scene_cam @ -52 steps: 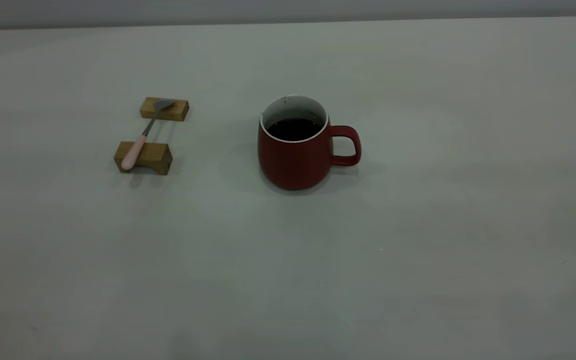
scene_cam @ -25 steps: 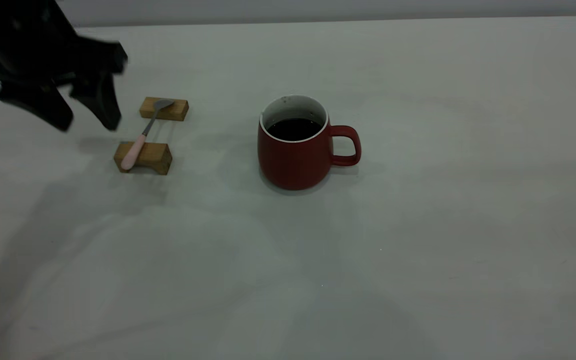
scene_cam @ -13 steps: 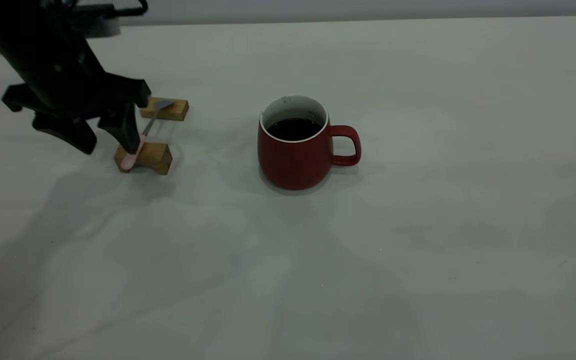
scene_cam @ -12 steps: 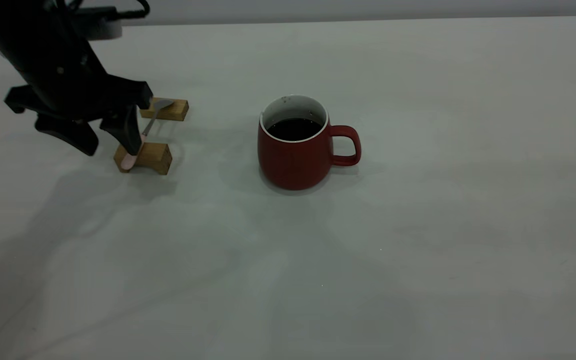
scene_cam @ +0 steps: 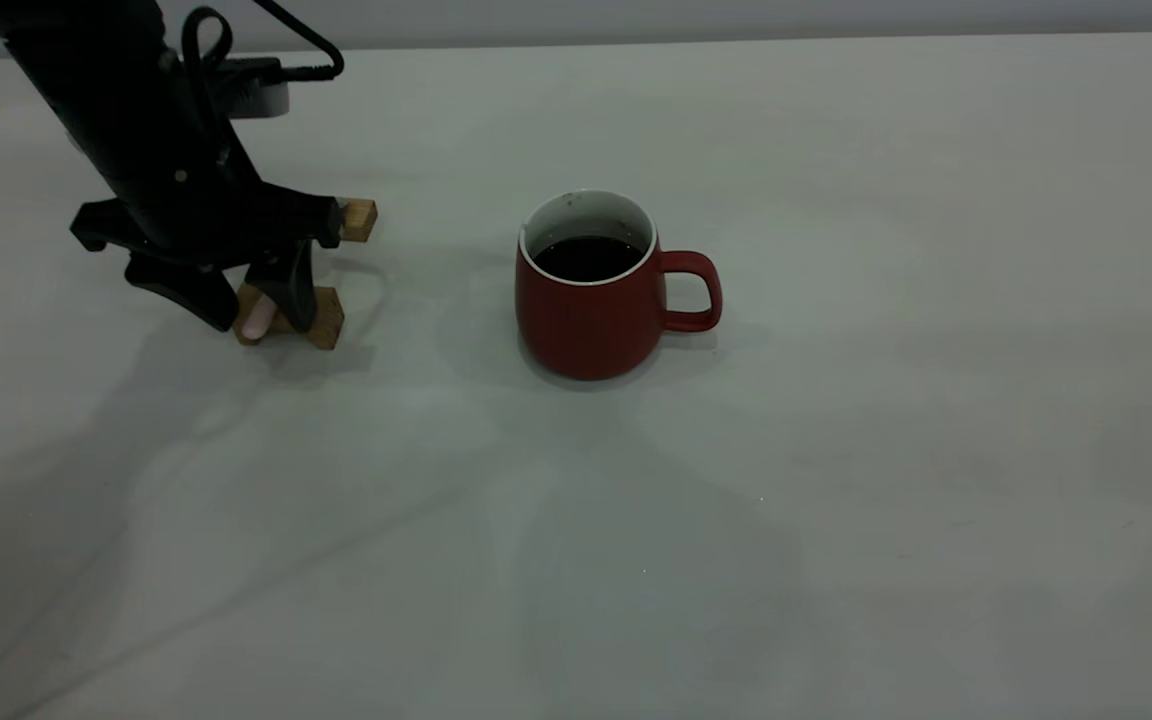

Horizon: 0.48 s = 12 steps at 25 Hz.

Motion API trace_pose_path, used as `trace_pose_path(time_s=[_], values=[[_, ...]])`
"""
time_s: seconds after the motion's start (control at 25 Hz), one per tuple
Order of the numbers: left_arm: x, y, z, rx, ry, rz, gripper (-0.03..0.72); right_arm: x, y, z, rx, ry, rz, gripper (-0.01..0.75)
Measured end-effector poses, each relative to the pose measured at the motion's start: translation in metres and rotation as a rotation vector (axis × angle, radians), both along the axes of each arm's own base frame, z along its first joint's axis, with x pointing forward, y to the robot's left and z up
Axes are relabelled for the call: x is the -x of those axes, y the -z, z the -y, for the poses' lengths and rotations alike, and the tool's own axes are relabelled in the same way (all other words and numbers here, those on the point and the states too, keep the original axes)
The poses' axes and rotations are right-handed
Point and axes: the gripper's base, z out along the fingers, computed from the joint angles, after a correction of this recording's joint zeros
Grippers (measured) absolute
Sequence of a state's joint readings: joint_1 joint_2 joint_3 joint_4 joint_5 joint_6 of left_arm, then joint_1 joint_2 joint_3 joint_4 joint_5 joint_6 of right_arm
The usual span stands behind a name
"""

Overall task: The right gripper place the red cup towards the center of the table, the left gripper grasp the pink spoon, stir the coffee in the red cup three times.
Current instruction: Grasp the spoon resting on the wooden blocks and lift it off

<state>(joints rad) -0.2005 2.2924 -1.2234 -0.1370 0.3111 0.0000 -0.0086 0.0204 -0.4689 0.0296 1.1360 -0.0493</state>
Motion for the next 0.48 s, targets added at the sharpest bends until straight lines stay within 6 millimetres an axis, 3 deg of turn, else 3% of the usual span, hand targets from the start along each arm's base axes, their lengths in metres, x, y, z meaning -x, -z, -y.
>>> trace_pose_path(time_s=[0.2, 0.48], values=[[0.0001, 0.0006, 0.0000, 0.000, 0.000, -0.003, 0.459, 0.0000, 0.0000, 0.0000, 0.000, 0.000, 0.000, 0.511], [0.0000, 0.0009, 0.0000, 0.000, 0.000, -0.002, 0.179, 0.0000, 0.0000, 0.0000, 0.000, 0.000, 0.000, 0.511]])
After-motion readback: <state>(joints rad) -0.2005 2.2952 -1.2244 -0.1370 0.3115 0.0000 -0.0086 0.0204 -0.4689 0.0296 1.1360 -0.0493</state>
